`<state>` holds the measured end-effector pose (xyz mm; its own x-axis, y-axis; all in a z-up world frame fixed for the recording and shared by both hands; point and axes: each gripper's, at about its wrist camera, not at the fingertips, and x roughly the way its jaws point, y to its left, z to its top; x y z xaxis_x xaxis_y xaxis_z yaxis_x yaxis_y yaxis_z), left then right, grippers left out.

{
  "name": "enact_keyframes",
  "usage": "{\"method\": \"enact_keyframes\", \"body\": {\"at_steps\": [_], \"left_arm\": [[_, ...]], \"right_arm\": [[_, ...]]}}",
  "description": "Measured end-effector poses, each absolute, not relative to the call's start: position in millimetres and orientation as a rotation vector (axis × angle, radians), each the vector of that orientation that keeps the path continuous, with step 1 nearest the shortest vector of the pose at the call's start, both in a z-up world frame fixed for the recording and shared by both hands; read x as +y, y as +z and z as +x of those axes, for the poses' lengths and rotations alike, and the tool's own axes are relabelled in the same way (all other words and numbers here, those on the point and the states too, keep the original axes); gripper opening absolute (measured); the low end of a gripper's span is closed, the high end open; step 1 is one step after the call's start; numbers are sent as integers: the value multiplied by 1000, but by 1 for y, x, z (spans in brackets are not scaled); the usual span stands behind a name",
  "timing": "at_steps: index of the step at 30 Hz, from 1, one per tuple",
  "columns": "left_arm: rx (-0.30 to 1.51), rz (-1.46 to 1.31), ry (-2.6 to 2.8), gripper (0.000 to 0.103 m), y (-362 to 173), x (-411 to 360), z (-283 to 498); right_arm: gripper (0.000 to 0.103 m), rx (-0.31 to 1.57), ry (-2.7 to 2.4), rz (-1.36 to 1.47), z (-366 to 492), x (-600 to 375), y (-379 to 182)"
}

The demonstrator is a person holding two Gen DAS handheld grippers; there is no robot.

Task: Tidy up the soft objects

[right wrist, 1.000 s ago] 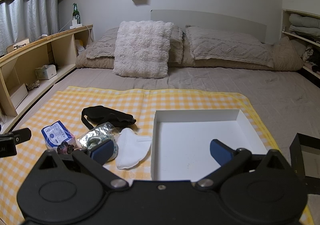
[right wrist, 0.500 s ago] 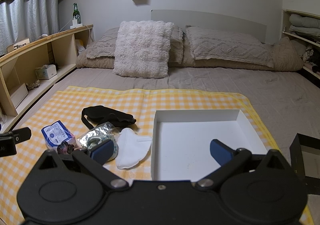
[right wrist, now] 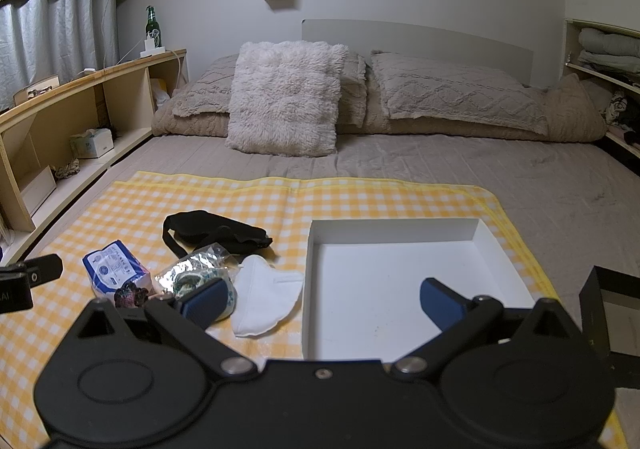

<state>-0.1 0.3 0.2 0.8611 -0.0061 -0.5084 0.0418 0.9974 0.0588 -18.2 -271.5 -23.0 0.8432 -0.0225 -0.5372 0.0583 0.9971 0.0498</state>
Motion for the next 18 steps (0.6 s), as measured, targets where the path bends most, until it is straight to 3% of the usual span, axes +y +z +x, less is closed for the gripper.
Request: {"method": "enact_keyframes", "body": {"at_steps": [18], "left_arm": [[532,68,-25,103,0,0,0]], "right_arm": [[103,566,-43,65,-18,-273,-23]]}}
